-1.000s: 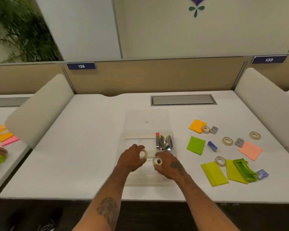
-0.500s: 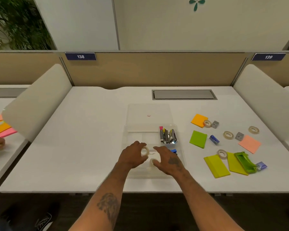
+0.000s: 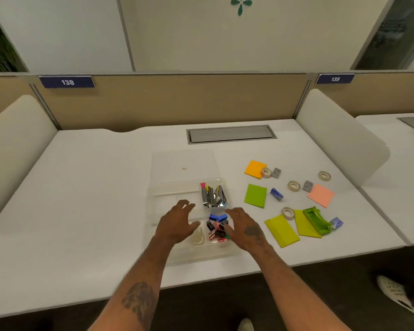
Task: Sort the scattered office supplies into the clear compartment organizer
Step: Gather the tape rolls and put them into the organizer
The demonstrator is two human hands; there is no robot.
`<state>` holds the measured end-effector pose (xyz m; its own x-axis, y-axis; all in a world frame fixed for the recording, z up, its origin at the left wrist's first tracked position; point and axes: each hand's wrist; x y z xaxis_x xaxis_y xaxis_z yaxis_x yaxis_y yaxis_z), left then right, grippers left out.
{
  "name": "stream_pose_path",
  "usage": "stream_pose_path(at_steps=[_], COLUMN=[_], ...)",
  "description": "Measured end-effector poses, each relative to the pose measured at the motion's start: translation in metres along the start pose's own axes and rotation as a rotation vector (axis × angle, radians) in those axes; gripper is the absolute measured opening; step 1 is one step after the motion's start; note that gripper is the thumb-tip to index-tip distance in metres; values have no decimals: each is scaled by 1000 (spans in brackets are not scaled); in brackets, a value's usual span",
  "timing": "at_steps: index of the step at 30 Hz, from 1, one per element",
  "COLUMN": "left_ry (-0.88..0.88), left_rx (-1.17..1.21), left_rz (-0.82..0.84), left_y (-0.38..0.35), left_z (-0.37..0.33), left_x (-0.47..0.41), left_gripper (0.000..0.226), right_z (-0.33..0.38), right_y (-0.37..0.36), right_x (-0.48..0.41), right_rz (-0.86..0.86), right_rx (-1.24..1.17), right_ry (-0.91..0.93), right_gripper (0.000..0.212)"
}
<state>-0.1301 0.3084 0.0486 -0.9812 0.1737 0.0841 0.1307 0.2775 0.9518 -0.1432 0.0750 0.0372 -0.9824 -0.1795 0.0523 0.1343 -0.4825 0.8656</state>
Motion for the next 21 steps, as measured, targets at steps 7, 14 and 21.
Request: stream_pose_path(at_steps=[7,14,21], left_ry=[-119,-266,-241], left_rx=[45,93,90], left_rz=[17,67,151], left_y=[-14,-43,-80], left_z=[-61,-145,-205], left_x=[-39,-83,-117], left_gripper=[59,55,53], right_z=[-72,-153,-225], right_y=[36,81,119], right_x=[9,1,-31], right_rz=[-89,-94,-74], right_rx=[58,98,103], right_ry=[-122,-154,-103], right_gripper=[50,48,48])
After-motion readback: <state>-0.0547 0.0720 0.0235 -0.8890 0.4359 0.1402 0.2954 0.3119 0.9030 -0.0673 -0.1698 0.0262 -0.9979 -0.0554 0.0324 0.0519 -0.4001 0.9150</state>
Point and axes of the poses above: each hand's wrist, its own x-axis away from the middle knuckle, its own y-axis out of the back of the hand, z = x × y, and after that the axes turned 6 degrees about -x, right-handed
